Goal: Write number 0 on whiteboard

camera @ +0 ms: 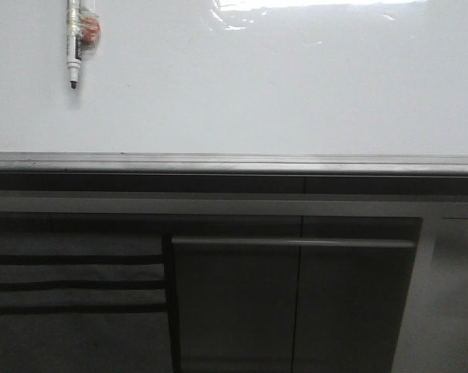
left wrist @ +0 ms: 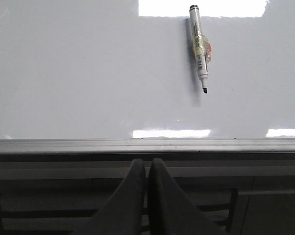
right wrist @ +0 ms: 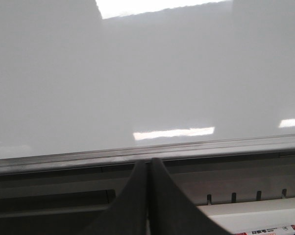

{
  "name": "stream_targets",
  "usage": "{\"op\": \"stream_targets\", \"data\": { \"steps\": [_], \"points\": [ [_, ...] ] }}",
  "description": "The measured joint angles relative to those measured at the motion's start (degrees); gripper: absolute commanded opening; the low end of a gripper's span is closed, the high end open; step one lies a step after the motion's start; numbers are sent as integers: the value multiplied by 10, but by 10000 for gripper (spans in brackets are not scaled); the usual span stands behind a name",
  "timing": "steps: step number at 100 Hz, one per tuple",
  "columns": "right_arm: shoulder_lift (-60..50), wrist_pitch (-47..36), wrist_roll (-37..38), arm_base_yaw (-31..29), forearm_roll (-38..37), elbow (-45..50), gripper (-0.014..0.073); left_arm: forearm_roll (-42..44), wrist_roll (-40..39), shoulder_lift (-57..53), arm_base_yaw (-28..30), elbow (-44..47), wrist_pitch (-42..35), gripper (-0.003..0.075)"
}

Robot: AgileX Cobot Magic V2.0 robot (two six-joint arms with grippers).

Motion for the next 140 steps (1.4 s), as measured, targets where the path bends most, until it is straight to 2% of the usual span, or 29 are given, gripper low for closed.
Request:
{"op": "stream_targets", "data": {
  "steps": [82, 119, 130, 140],
  "points": [
    [0, 0, 0, 0, 0, 0, -73, 0, 0, 0, 0, 0, -1, -20],
    [0, -24, 0, 0, 0, -2, -73, 5, 0, 0, 0, -2, -34, -20],
    [0, -6, 0, 0, 0, -39, -73, 5, 0, 0, 0, -27, -26, -20],
    [0, 47, 0, 0, 0, -102, -73, 6, 0, 0, 0, -77, 1, -20]
  ]
}}
